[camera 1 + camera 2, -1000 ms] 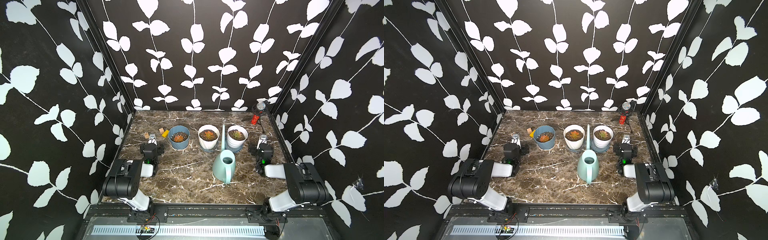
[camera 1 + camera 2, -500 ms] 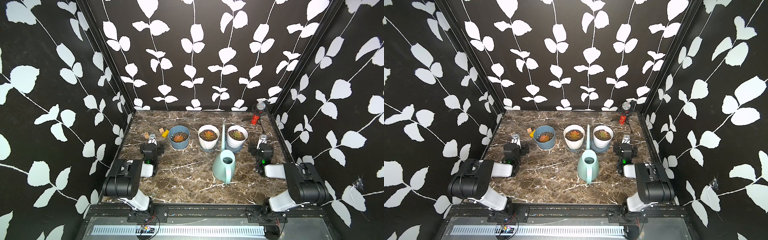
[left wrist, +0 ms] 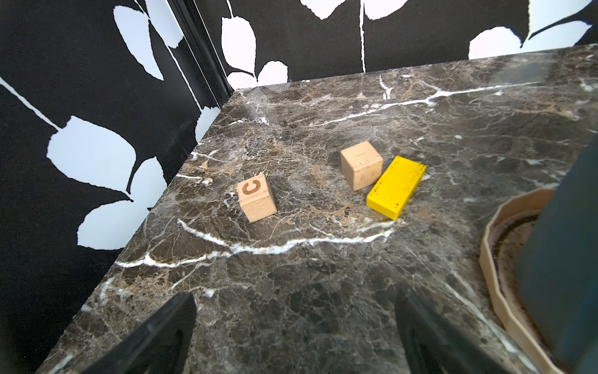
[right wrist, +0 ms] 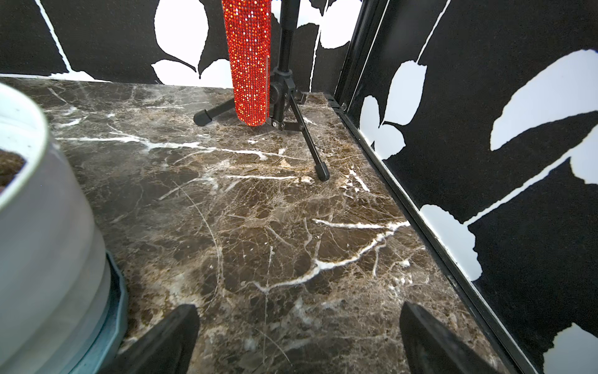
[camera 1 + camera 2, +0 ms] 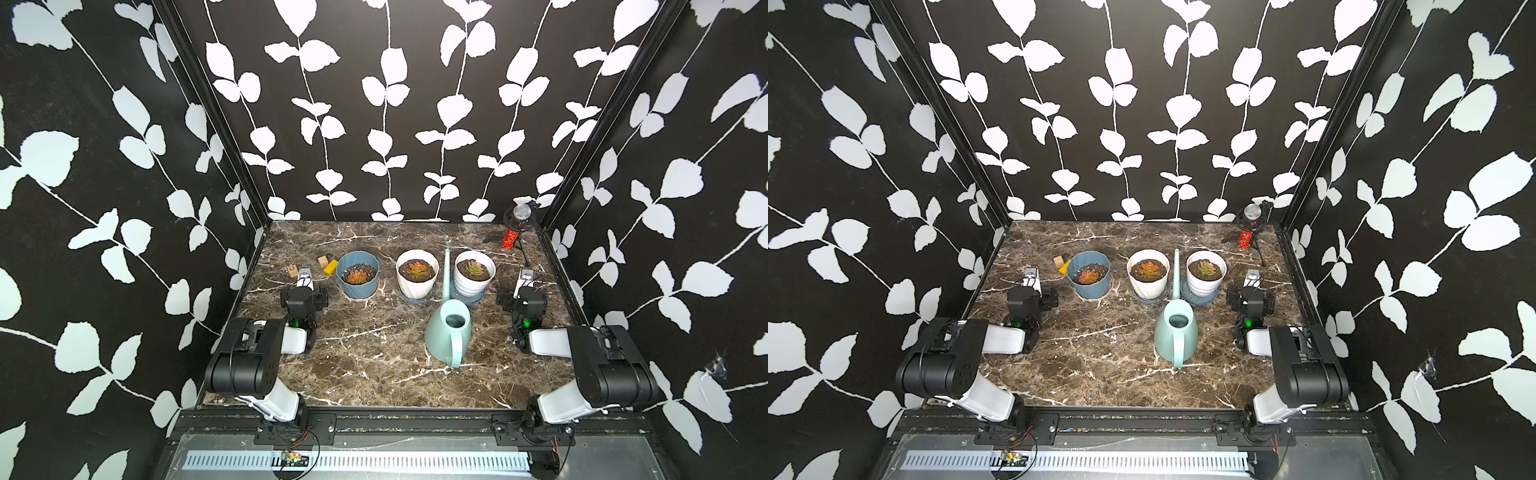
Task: Water the succulent around the soil edge
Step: Pick up the watering can from the center of the board.
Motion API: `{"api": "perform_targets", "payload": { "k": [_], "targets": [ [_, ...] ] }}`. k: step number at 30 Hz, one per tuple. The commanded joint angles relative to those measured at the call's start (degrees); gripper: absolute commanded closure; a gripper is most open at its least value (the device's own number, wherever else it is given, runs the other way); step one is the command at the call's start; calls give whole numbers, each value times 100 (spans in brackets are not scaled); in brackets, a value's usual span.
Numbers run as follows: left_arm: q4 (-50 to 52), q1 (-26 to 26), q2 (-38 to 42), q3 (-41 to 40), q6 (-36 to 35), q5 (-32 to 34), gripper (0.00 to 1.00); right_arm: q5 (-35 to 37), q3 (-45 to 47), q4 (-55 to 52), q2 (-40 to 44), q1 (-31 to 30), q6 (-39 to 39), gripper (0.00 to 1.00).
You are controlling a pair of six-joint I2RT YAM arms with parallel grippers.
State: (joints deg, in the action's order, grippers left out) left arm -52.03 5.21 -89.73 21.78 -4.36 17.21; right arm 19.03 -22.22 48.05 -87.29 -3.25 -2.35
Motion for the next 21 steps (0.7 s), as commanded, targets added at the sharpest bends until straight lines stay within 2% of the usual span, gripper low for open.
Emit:
{"api": "perform_targets", "payload": {
  "k": [1,2,4,5,7,11,13,18,21],
  "targets": [
    [594,52,394,326,-134,58,13,763,-686,-1268,337,-178,-29,0],
    [1304,106,609,553,-86,277,13,1061,-1253,-2456,468,-215,-167,1],
    [2157,195,981,941,-47,598,14,1398,-2235,-3677,640,-224,-301,1],
    [2317,251,1162,1046,8,844,14,1410,-2545,-3913,787,-226,-339,1],
    [2750,295,1633,1297,181,856,14,1226,-2974,-4197,1059,-230,-444,1],
    [4603,562,2248,2306,435,1311,14,959,-3884,-6045,1467,-480,-1055,0],
    [5412,754,2427,2766,516,1455,14,859,-4043,-6737,1687,-748,-1246,1],
    [7269,874,2891,3580,1184,830,16,1060,-3974,-7816,2349,-1881,-1436,1],
    [8241,891,2996,3952,1227,382,17,1104,-4009,-8396,2585,-2605,-1652,1]
  ]
}}
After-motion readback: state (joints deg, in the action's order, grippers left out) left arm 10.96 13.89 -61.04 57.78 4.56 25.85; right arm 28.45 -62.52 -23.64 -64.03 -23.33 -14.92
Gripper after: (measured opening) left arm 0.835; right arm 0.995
